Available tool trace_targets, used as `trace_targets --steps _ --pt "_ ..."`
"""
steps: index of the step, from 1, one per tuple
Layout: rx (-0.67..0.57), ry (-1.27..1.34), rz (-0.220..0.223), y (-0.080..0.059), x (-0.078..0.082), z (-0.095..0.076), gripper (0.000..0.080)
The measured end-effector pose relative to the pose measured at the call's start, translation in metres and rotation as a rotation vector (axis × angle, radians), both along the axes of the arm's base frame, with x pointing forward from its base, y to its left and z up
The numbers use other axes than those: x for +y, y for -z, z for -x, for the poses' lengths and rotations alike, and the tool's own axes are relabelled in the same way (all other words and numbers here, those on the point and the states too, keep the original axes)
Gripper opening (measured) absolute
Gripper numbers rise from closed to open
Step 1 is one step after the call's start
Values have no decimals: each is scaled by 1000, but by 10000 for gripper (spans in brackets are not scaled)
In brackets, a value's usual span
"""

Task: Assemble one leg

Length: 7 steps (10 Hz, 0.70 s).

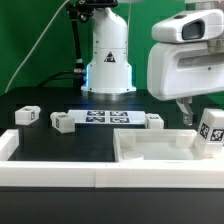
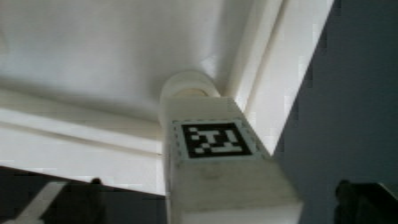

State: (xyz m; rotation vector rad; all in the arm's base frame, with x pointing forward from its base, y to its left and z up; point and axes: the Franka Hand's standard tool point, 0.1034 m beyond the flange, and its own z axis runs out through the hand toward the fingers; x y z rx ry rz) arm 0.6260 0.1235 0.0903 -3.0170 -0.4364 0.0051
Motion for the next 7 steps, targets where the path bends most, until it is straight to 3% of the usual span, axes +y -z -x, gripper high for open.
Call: trace_targets --steps 1,2,3,4,7 --pt "0 1 0 0 -1 0 561" --pt "0 1 0 0 -1 0 424" --pt "0 1 0 0 -1 0 424" --pt "-2 2 0 -1 -1 -1 298" --pt "0 29 0 -1 -2 -1 298"
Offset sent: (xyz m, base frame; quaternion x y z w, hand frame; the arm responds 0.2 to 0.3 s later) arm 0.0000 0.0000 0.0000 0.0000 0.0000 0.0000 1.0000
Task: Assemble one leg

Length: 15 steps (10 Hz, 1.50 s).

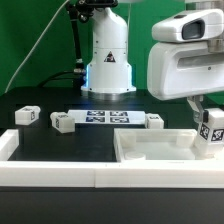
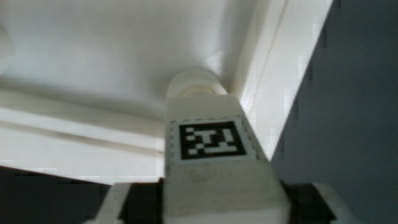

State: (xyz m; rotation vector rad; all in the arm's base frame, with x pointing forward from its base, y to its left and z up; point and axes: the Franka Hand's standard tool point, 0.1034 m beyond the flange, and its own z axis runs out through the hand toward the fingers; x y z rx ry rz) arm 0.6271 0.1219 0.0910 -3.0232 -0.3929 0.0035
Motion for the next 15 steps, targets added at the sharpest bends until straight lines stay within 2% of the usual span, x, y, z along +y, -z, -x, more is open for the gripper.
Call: trace_targets --steps 1,4,11,13,15 --pt "0 -1 0 0 0 0 298" --pt "15 396 -20 0 -3 1 298" --pt "81 1125 -15 1 -2 2 298" --pt "111 1272 -27 1 -1 2 298" --pt "114 1298 -26 1 -1 2 298"
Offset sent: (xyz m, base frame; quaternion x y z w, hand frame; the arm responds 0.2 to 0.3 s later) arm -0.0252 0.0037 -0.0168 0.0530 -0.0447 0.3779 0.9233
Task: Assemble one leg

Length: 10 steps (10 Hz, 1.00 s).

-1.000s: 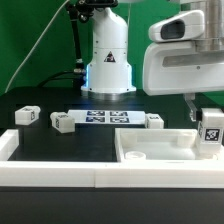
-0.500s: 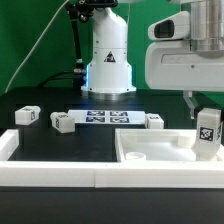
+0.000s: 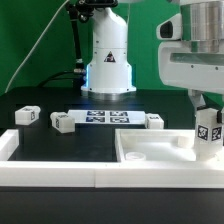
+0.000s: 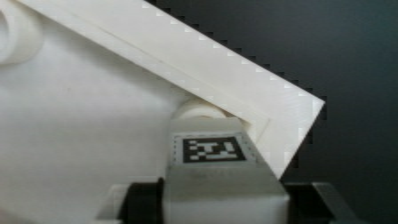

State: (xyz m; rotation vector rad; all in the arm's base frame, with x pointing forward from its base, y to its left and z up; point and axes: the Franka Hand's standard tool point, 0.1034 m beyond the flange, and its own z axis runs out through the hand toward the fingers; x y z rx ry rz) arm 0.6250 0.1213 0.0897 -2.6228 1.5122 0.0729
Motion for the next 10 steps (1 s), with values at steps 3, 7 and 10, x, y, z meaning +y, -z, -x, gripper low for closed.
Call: trace_targets --steps 3,7,10 --pt "-34 -270 9 1 0 -1 522" --pt "-82 -692 15 3 3 0 647" --pt "-116 -1031 28 5 1 -3 649"
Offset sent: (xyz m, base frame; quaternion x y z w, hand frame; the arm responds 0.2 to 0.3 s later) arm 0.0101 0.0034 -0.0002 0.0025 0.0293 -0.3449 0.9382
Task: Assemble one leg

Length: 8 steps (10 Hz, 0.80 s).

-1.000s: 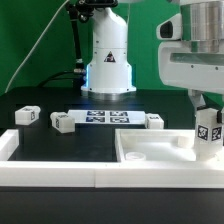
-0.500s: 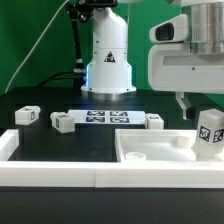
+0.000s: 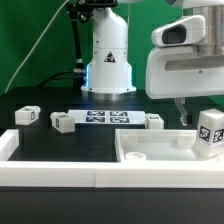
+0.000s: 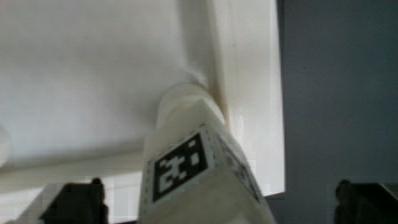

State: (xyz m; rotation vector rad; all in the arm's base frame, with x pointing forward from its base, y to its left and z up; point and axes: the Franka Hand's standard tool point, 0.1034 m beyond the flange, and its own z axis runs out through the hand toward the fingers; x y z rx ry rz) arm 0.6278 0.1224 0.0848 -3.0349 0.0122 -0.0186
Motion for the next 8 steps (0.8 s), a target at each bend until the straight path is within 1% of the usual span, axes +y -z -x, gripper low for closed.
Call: trace_targets --steps 1,3,5,6,7,8 --pt "-15 -126 12 -1 -1 -3 649" --pt "-28 -350 47 -1 -1 -2 649" --pt "-32 -393 47 -1 -3 -3 649" --pt "-32 -393 47 -1 -3 -2 552" --pt "-30 -372 46 -1 -3 -2 356" --pt "-28 -351 46 -1 -3 -2 356"
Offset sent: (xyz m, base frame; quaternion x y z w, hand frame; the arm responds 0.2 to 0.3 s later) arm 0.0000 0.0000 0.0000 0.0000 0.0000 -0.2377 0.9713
